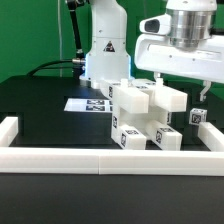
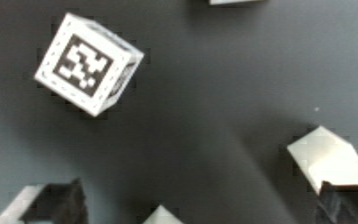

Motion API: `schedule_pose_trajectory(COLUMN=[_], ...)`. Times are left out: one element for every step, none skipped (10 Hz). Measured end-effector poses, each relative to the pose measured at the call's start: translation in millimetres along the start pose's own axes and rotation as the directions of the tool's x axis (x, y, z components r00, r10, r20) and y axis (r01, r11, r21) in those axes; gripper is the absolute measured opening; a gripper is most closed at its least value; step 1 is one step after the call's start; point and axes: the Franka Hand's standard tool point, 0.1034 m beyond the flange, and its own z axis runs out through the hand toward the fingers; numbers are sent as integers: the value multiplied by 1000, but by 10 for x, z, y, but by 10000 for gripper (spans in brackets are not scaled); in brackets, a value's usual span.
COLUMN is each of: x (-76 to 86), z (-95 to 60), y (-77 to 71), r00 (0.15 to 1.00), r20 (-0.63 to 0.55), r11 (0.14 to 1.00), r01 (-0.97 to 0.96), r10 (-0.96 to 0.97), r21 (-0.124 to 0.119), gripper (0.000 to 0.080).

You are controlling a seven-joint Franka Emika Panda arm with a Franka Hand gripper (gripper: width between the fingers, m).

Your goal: Assemble chair

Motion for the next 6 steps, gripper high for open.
schedule_pose_trajectory(x=[-78,-170,-285,-377,-459,-554], z=[6,26,54,86,145,240], y=[-30,-67,-128,-178,-227,-274], r00=[1000,1000,1000,1000,1000,1000], r20=[-1,-3,-2,-7,-14,-15], r11=[1000,1000,1000,1000,1000,1000], r01=[-2,-10,-10,-10,-20,-16], r10=[2,10,10,10,20,16], r21=[2,3,1,4,4,-4], gripper=[648,648,649,648,648,648])
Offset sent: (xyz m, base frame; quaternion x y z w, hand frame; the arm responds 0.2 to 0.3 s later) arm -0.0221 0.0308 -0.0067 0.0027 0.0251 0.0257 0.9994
